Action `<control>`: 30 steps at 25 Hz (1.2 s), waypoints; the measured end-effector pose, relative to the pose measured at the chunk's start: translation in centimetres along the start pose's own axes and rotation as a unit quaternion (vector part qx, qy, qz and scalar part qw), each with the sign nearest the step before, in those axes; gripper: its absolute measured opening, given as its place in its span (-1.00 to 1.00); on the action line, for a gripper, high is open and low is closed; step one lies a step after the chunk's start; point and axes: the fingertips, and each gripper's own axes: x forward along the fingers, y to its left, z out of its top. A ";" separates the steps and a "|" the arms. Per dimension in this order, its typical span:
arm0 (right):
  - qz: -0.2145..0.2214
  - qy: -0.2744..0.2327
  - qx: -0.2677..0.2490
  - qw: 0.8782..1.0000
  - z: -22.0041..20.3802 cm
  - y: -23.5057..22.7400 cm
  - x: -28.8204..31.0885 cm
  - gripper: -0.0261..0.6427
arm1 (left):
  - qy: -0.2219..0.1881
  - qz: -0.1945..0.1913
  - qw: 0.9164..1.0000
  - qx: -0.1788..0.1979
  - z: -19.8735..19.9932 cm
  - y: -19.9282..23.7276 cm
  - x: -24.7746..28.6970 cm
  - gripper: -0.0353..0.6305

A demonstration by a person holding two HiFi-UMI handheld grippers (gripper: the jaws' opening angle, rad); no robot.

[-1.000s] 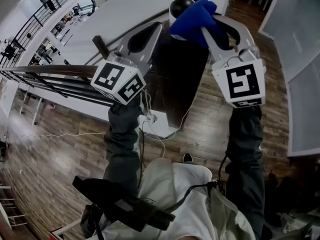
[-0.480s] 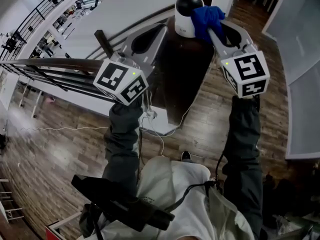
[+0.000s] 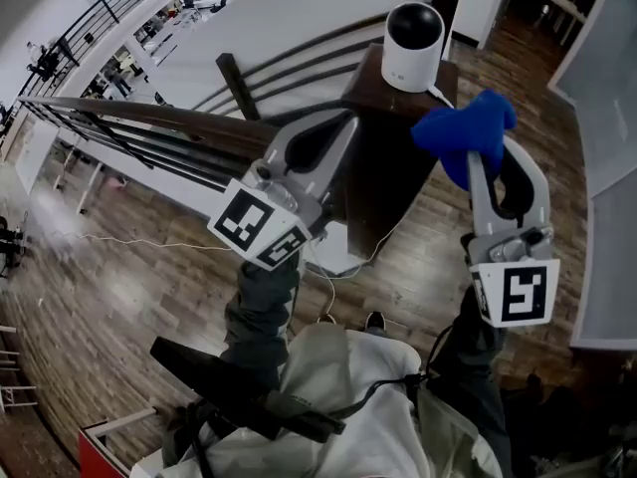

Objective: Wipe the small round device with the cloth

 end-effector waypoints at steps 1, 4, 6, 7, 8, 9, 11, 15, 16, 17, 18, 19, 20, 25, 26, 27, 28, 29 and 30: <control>0.001 0.001 0.007 1.000 -0.5 0.9 -0.6 -0.70 | 0.002 0.005 1.000 -0.002 -0.4 -0.4 -0.6 -0.88; 0.014 0.011 0.012 1.000 -2.1 3.3 -1.1 -0.70 | 0.016 0.023 1.000 -0.001 -1.2 -0.9 -2.2 -0.88; 0.023 0.019 0.013 0.999 -2.9 4.6 -0.8 -0.70 | 0.023 0.034 0.999 -0.004 -1.6 -0.8 -2.9 -0.88; 0.025 0.021 0.012 0.999 -3.2 5.2 -0.7 -0.70 | 0.024 0.038 0.999 -0.007 -1.8 -0.8 -3.2 -0.88; 0.027 0.024 0.010 0.999 -3.4 5.7 -0.7 -0.70 | 0.025 0.042 0.999 -0.010 -2.0 -0.8 -3.5 -0.88; 0.029 0.026 0.008 0.999 -3.6 6.2 -0.6 -0.70 | 0.024 0.045 0.999 -0.012 -2.1 -0.8 -3.8 -0.88; 0.038 0.028 0.009 0.999 -3.8 7.4 -0.5 -0.70 | 0.022 0.053 0.998 -0.014 -2.2 -0.8 -4.8 -0.88; 0.048 0.033 0.022 0.998 -4.2 9.1 -0.3 -0.70 | 0.023 0.064 0.998 -0.016 -2.4 -0.9 -6.3 -0.88; 0.052 0.032 0.022 0.998 -4.3 9.1 -0.2 -0.70 | 0.025 0.065 0.997 -0.016 -2.5 -0.9 -6.1 -0.88; 0.055 0.032 0.022 0.998 -4.3 9.0 -0.1 -0.70 | 0.026 0.066 0.997 -0.015 -2.5 -0.9 -5.9 -0.88; 0.058 0.032 0.022 0.998 -4.3 9.0 -0.1 -0.70 | 0.026 0.068 0.997 -0.014 -2.5 -1.0 -5.8 -0.88; 0.060 0.032 0.022 0.997 -4.3 9.0 0.0 -0.70 | 0.026 0.070 0.997 -0.013 -2.4 -1.0 -5.7 -0.88; 0.061 0.031 0.022 0.997 -4.3 9.0 0.0 -0.70 | 0.025 0.072 0.997 -0.013 -2.4 -1.0 -5.7 -0.88; 0.066 0.026 0.021 0.997 -4.2 9.4 -0.2 -0.70 | 0.022 0.079 0.997 -0.012 -2.3 -1.2 -6.3 -0.88; 0.066 0.027 0.021 0.997 -4.1 9.5 -0.2 -0.70 | 0.021 0.080 0.997 -0.012 -2.2 -1.2 -6.4 -0.88; 0.067 0.027 0.021 0.997 -4.0 9.6 -0.3 -0.70 | 0.019 0.081 0.996 -0.012 -2.1 -1.2 -6.5 -0.88; 0.068 0.028 0.021 0.997 -4.0 9.6 -0.3 -0.70 | 0.018 0.083 0.996 -0.012 -2.0 -1.1 -6.6 -0.88; 0.068 0.028 0.021 0.997 -4.0 9.7 -0.2 -0.70 | 0.017 0.083 0.996 -0.011 -1.8 -1.0 -6.6 -0.88; 0.068 0.028 0.021 0.997 -3.9 9.7 -0.2 -0.70 | 0.016 0.084 0.996 -0.010 -1.7 -0.9 -6.6 -0.88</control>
